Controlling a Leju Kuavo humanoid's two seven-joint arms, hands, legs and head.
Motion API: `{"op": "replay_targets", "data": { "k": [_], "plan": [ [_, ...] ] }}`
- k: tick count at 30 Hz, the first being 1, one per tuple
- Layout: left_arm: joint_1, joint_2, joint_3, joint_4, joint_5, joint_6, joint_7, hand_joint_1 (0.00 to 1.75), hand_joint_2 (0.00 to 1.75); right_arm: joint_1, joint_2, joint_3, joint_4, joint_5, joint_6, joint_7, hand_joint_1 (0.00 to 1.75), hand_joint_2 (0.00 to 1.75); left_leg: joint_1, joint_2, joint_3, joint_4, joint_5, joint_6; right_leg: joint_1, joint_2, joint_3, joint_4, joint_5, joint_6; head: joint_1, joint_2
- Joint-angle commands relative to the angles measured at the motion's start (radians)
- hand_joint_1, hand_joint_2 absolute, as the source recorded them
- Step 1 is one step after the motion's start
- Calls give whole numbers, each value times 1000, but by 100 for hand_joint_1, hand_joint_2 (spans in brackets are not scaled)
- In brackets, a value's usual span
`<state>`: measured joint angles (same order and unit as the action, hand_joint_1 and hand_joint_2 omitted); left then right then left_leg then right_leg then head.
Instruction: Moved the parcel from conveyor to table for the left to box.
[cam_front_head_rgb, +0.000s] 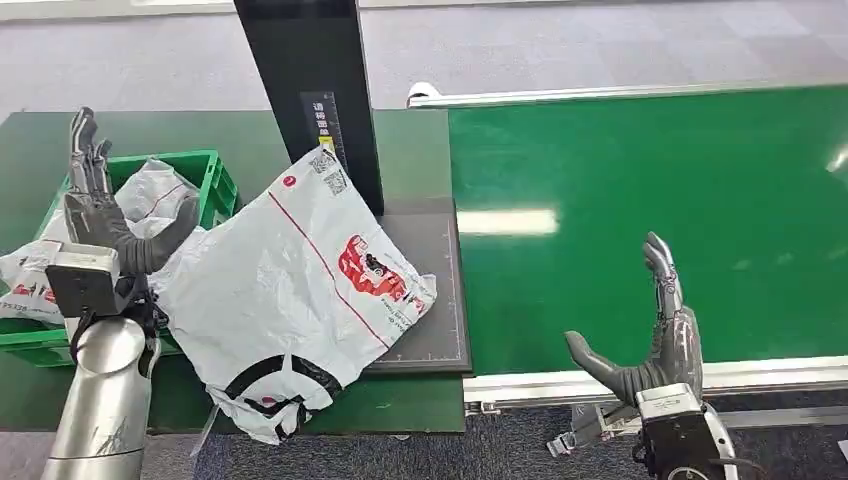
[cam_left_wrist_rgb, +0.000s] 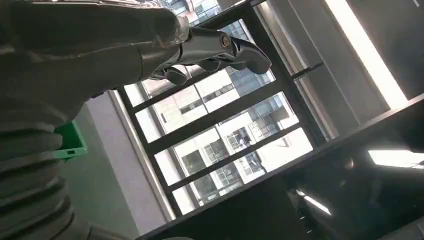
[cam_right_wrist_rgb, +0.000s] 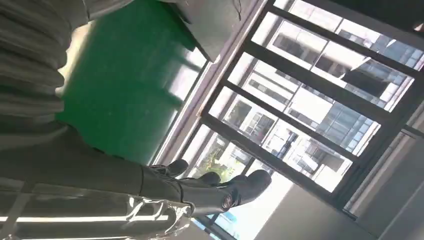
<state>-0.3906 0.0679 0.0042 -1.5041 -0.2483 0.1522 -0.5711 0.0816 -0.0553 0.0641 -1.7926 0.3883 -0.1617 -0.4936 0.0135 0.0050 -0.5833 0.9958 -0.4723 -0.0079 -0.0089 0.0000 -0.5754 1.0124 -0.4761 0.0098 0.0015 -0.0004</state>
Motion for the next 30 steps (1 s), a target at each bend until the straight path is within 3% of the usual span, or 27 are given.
{"op": "replay_targets", "data": {
  "k": [1,4,7,12,17,18,19,22,30],
  "plan": [
    [-6,7,-34,19,-4,-21,8,0,175,-12,10,-18,47,-2,1,-5,0,175,0,-1,1,-1,0,0,0,0,1,-1,0,0,0,0],
    [-2,3,-45,18,-7,-28,11,0,175,-12,10,-18,46,-3,2,-5,0,175,0,-1,2,-1,0,0,0,-1,2,-1,0,0,0,0],
    [13,-5,-122,63,-54,-152,63,0,175,-20,6,-19,44,-7,14,-6,0,175,0,-2,2,-2,0,1,0,-1,3,-2,0,0,0,0],
    [-26,-45,-249,297,-119,-178,80,0,175,-52,-6,-13,54,-21,33,-2,0,175,-1,-4,4,-4,2,1,-1,-4,5,-4,0,0,0,0],
    [-171,-77,-400,676,-270,-69,107,0,175,-108,-14,17,107,-32,40,1,0,175,-2,-6,4,-4,3,1,-2,-6,6,-4,1,0,0,0],
    [-251,-124,-471,886,-326,-94,164,0,175,-152,-34,53,141,-77,51,-12,0,175,-1,-5,3,-3,2,1,-1,-4,4,-3,1,0,0,0],
    [-274,-153,-473,968,-317,-65,133,0,175,-175,-38,69,159,-86,43,-7,0,175,-1,-5,3,-2,2,1,-1,-5,5,-3,0,0,0,0],
    [-292,-167,-483,1045,-304,-33,101,0,175,-192,-39,89,182,-93,32,-2,0,175,-2,-5,4,-2,2,1,-1,-4,5,-3,1,0,-1,0],
    [-280,-149,-498,1025,-300,-56,101,0,175,-180,-38,90,180,-95,14,-8,0,175,-1,0,5,-2,1,1,0,0,5,-3,1,0,0,0]
  ]
}}
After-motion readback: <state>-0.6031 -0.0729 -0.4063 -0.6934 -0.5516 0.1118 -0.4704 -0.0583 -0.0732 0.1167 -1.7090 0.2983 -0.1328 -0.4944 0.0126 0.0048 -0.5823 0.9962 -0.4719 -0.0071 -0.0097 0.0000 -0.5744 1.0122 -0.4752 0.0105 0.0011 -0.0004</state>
